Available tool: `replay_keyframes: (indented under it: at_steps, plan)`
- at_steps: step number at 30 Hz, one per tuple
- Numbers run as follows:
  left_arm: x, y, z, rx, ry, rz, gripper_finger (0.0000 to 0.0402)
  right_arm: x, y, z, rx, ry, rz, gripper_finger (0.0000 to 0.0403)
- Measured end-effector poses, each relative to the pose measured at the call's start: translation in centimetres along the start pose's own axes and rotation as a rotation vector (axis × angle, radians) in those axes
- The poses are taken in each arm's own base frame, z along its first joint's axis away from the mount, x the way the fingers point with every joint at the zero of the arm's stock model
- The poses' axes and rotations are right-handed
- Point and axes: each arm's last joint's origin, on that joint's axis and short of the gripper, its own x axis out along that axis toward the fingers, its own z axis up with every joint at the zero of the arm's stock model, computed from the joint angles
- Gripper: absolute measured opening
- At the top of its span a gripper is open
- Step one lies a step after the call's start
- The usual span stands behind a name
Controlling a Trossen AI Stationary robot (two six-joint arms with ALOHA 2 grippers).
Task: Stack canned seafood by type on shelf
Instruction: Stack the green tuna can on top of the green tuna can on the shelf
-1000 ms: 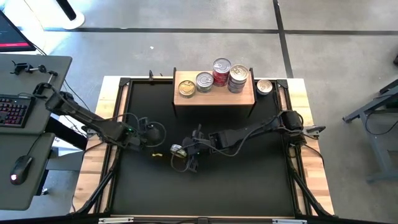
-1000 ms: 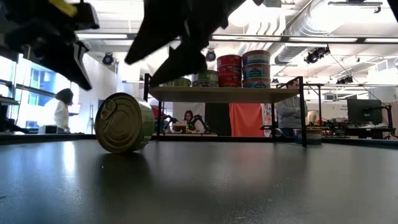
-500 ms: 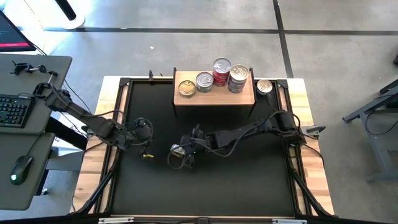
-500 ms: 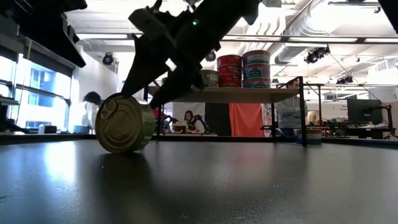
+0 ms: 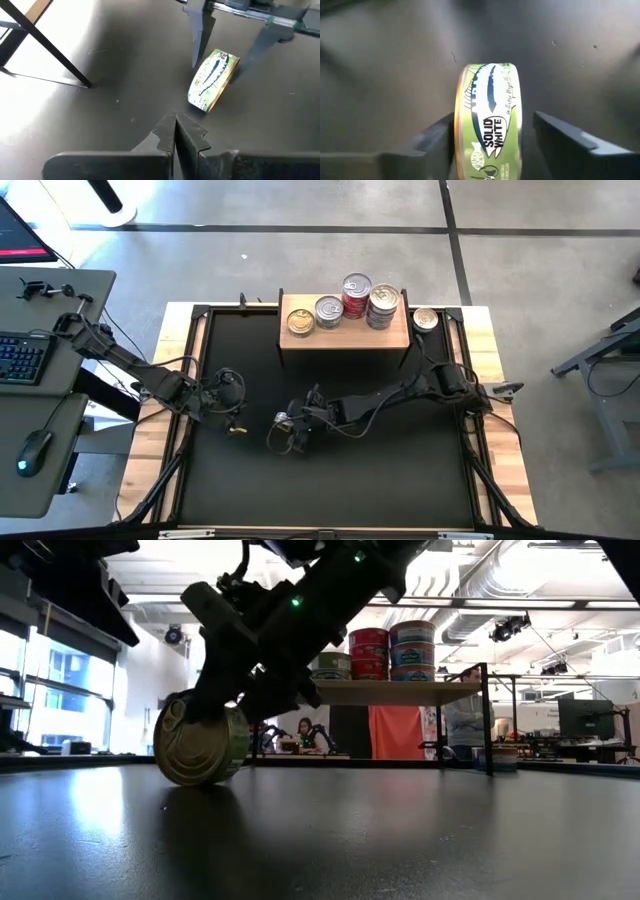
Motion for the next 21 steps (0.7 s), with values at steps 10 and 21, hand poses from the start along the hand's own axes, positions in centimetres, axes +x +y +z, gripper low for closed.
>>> replay_keyframes:
  at_steps: [10,21]
  plan:
    - [-3.2,1.1,1.6,0.04,-0.125,-0.089,0.0,-1.5,0.3,4.5,0.137,-0.005,0.112,0.012]
    - [-7.9,4.6,2.4,-0.065,-0.344,-0.077,0.0,-12.4,-6.9,14.1,0.241,-0.028,-0.024,0.012]
